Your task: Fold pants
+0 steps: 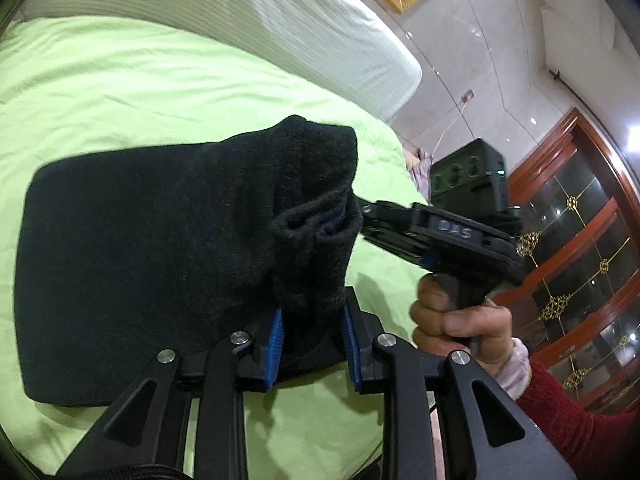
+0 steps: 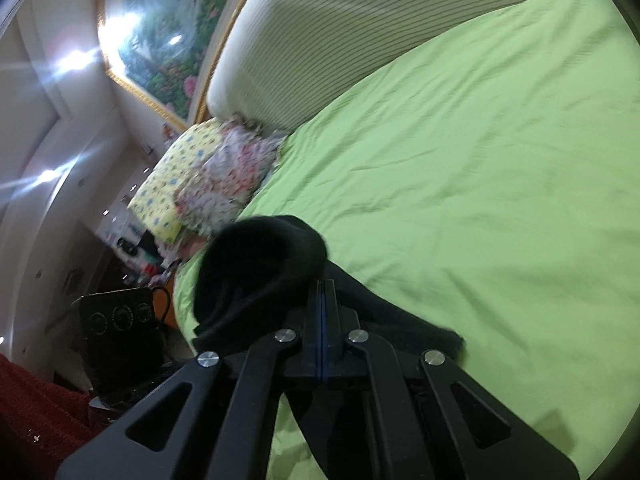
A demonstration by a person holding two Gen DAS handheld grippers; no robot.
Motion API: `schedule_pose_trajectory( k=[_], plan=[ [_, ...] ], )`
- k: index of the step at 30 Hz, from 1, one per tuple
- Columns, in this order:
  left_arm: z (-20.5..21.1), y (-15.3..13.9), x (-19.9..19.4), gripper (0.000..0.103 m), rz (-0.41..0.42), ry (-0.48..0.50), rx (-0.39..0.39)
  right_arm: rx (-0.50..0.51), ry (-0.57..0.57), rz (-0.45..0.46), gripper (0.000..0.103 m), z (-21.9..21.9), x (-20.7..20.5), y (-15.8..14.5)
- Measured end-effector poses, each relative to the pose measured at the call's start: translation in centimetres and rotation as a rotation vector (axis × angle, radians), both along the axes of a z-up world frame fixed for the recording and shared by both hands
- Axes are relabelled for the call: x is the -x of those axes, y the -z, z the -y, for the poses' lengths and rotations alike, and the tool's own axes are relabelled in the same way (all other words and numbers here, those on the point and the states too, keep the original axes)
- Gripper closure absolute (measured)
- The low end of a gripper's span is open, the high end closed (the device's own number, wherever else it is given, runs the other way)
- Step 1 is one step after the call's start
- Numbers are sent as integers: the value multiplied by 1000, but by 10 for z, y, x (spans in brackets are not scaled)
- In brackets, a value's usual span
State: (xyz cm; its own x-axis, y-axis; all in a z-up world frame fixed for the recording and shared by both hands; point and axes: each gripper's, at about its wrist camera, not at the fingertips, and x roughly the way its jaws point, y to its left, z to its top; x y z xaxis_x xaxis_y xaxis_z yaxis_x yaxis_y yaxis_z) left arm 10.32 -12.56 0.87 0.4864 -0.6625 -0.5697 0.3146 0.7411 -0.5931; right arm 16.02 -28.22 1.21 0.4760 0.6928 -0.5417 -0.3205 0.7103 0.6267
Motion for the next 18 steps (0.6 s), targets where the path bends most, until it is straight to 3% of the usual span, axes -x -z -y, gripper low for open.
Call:
schedule_pose_trajectory(
  k=[3,9,12,15,18],
  plan=[
    [9,11,-5,74,-44,47,13,64,52,-3,102,2,13,-1],
    [16,11,-4,71,-31,78,12,128,153,-7,99,8,33,-4],
    [12,7,-3,67,-19,82,15,126,199,-10,87,17,45,-6],
    [7,5,-4,61,-16,70,28,101,234,-18,61,19,53,-9],
    [-3,2,-9,57,-12,38,43,97,248,-6,61,19,59,-15]
  ],
)
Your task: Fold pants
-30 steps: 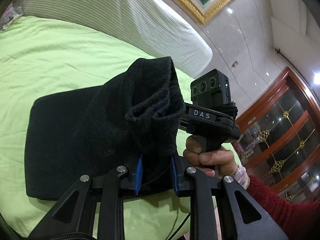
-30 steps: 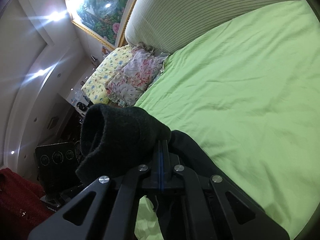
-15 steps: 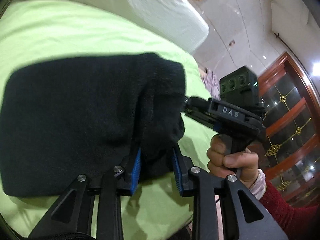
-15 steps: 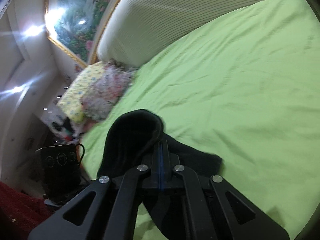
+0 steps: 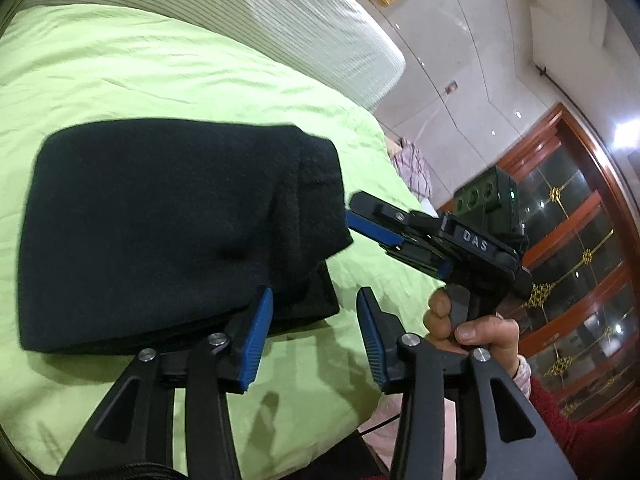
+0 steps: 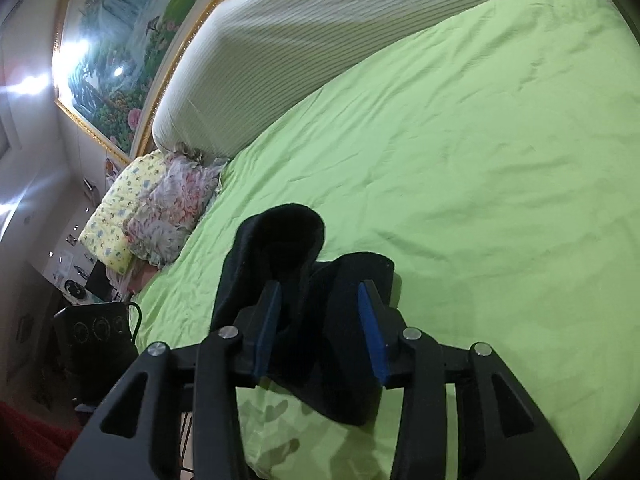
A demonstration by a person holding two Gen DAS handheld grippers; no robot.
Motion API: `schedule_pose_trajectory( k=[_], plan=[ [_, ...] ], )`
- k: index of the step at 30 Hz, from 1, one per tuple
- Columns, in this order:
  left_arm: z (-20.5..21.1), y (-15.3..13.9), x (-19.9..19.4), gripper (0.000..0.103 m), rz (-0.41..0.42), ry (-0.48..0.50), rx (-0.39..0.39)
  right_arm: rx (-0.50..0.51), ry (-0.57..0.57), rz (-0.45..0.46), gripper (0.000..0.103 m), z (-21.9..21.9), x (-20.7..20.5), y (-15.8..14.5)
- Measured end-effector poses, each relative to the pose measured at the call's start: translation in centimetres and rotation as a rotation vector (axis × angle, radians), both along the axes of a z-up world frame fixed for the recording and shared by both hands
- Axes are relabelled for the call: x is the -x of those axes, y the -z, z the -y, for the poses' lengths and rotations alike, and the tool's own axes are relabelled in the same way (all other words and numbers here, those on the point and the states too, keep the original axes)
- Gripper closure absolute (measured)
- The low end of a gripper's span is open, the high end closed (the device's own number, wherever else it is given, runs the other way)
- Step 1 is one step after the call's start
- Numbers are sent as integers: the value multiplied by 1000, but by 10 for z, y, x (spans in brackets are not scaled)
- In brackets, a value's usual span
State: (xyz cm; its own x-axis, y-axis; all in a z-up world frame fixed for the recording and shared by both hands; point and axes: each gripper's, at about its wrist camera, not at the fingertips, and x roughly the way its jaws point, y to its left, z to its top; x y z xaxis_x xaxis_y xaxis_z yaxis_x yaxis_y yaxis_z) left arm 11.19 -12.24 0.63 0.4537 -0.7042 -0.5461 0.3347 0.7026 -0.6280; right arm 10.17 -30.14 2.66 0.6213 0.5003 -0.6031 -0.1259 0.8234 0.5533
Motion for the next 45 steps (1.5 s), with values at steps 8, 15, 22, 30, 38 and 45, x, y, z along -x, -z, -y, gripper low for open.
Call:
schedule_pose_trajectory(
  k=[8,15,22,30,38,45],
  plan=[
    [-50,-3,-3,36,21,-155,25,-25,2,9,40,-22,0,-9],
    [-98,14,-37,24,-58,-307,32,40,-8,-60,37,-45,-10,6],
    [-122,32,-60,24,-106,-347,8,24,18,-69,90,-40,1,1],
    [-127,61,-80,23,-169,-321,-54,90,166,-179,54,-11,12,31],
    [-115,65,-93,23,-175,-302,-88,44,172,-169,41,-8,-2,24],
    [-108,66,-95,23,-191,-296,-107,120,228,-113,40,-15,-5,8]
  ],
)
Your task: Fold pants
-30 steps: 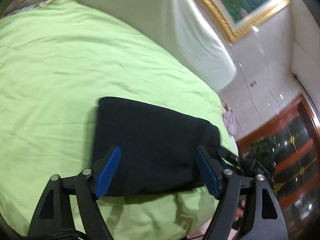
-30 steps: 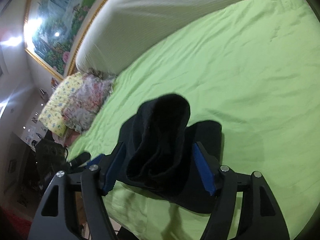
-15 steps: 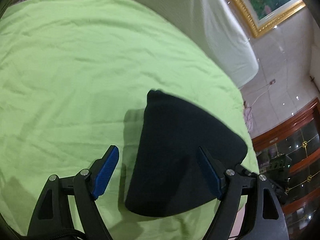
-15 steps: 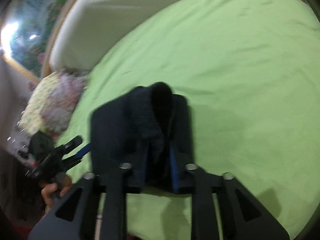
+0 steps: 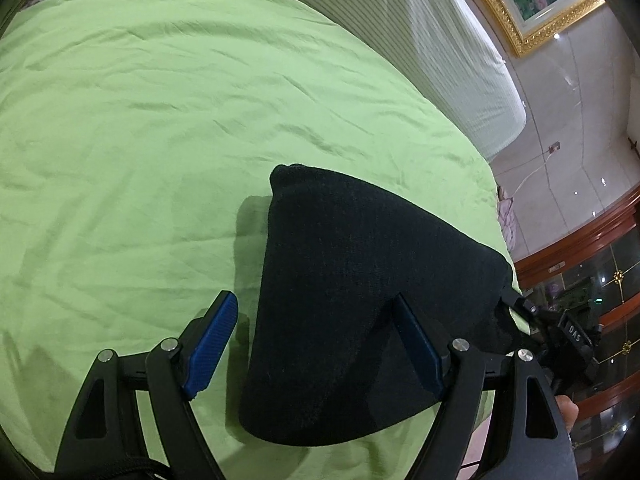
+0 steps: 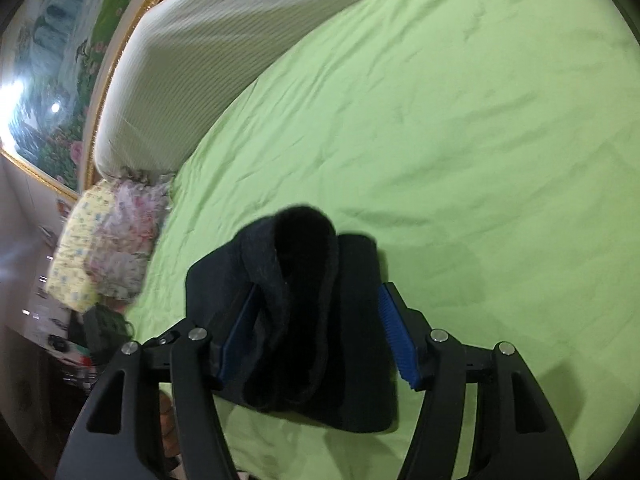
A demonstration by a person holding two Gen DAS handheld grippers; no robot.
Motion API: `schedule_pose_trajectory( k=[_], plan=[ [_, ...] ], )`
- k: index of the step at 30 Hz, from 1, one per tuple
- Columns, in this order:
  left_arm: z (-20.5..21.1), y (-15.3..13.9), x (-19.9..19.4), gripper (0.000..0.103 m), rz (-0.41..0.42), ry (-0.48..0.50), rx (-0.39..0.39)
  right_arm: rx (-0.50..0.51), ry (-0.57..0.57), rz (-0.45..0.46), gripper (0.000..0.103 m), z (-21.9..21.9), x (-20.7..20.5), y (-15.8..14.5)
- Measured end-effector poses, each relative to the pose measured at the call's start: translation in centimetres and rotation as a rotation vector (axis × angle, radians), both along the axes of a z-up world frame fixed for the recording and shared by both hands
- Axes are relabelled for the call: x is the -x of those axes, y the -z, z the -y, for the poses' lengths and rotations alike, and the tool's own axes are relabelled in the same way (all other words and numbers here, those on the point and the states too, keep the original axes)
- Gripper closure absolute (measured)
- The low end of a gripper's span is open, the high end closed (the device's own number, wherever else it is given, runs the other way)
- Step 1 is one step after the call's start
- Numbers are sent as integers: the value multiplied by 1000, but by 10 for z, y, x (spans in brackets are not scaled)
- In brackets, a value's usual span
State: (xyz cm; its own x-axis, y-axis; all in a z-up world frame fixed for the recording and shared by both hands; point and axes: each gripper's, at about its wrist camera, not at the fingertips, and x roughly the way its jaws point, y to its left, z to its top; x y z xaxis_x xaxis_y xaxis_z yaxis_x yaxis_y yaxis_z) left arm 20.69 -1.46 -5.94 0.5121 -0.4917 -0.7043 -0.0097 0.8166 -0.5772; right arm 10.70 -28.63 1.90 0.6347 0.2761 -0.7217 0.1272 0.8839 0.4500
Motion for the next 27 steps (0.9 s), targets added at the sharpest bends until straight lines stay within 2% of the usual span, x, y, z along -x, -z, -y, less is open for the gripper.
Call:
schedule_pose_trajectory(
  k=[2,3,6,11,13,15,20,22,24,25,26,27],
  plan=[
    [1,-1,-1,23,2,1,-1,109,-3,76,40,-14,5,-19],
    [2,0,-2,23,-1,1,-8,132,-4,92,40,-18,5,-23],
    [5,1,-7,23,-15,1,-14,175,-47,28,30,-31,-6,-13],
    [5,3,-9,22,-24,9,-12,48,-34,-104,33,-4,-10,42],
    [6,5,-10,22,-28,17,-5,-64,-39,-67,41,16,-2,53],
    [7,7,-12,19,-28,30,5,-77,-59,-60,45,22,4,53],
    [6,26,-23,19,-48,17,35,-78,-67,-63,45,18,4,51],
    [11,25,-24,20,-36,25,12,-80,-79,-59,46,18,6,51],
    [16,24,-24,27,-26,33,-14,-106,-85,-58,46,19,6,53],
    [18,23,-23,32,-19,43,-6,-117,-91,-61,46,20,6,54],
    [20,24,-24,43,-21,61,22,-118,-99,-63,47,17,5,54],
    [20,26,-23,44,-24,57,28,-123,-110,-65,50,15,4,54]
  ],
)
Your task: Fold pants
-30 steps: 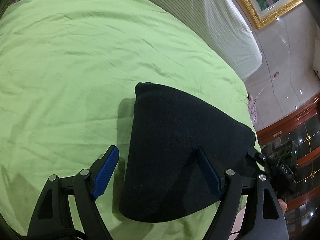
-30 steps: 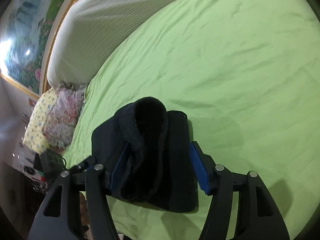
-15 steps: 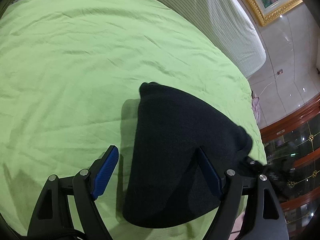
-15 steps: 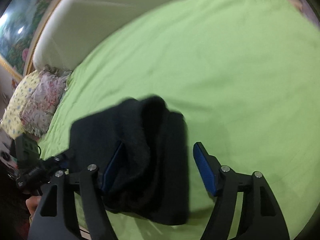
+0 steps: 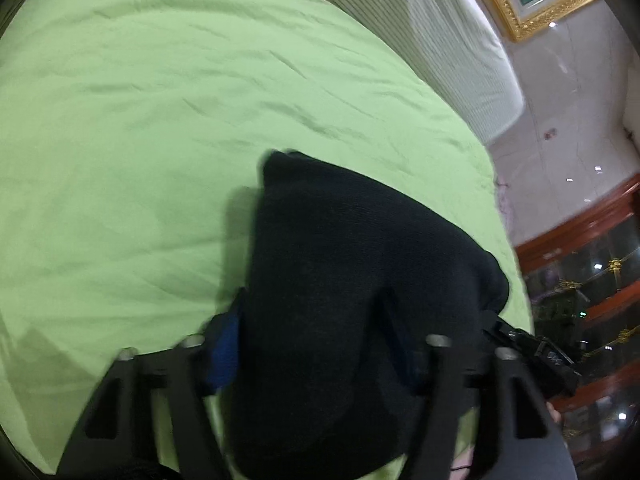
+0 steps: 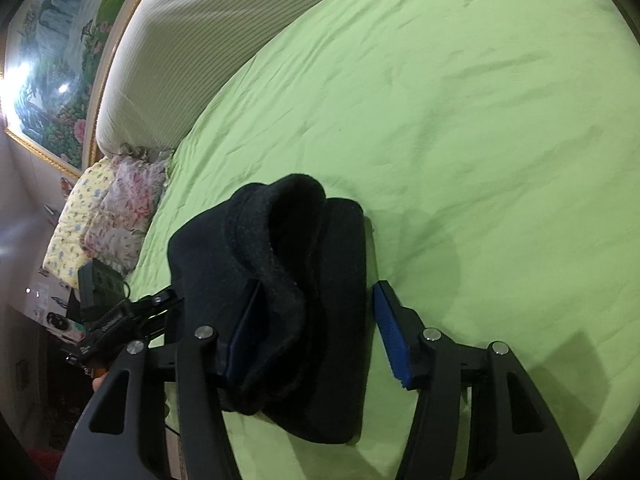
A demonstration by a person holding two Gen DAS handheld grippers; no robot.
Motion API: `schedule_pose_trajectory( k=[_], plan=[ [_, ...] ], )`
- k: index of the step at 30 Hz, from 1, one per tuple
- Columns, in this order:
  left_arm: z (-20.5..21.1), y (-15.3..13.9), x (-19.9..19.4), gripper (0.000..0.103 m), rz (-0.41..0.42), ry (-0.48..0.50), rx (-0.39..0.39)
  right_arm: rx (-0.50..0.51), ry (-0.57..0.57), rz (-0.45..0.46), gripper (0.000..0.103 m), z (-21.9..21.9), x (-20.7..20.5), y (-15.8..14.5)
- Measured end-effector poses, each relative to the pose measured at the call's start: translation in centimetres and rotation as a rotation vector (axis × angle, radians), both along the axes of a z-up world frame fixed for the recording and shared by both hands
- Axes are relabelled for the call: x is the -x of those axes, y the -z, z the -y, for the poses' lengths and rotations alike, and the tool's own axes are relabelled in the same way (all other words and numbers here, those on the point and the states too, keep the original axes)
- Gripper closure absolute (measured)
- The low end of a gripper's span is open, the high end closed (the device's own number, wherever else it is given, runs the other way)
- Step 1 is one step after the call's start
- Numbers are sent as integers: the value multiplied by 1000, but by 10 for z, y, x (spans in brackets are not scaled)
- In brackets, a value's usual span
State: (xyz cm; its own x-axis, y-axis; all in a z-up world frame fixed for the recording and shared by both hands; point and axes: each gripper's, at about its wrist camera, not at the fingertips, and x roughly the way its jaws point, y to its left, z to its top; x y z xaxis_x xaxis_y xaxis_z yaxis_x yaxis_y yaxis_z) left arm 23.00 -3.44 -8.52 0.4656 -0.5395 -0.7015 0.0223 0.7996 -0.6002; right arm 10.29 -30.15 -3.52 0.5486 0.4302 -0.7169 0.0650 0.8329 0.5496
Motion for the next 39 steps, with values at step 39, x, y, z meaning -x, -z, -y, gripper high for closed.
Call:
schedule_pose_trajectory(
  k=[39],
  plan=[
    [-105,-43,-36,67,128,-211,-53,-47,-176,69,64,-88,-120,-5]
  ],
)
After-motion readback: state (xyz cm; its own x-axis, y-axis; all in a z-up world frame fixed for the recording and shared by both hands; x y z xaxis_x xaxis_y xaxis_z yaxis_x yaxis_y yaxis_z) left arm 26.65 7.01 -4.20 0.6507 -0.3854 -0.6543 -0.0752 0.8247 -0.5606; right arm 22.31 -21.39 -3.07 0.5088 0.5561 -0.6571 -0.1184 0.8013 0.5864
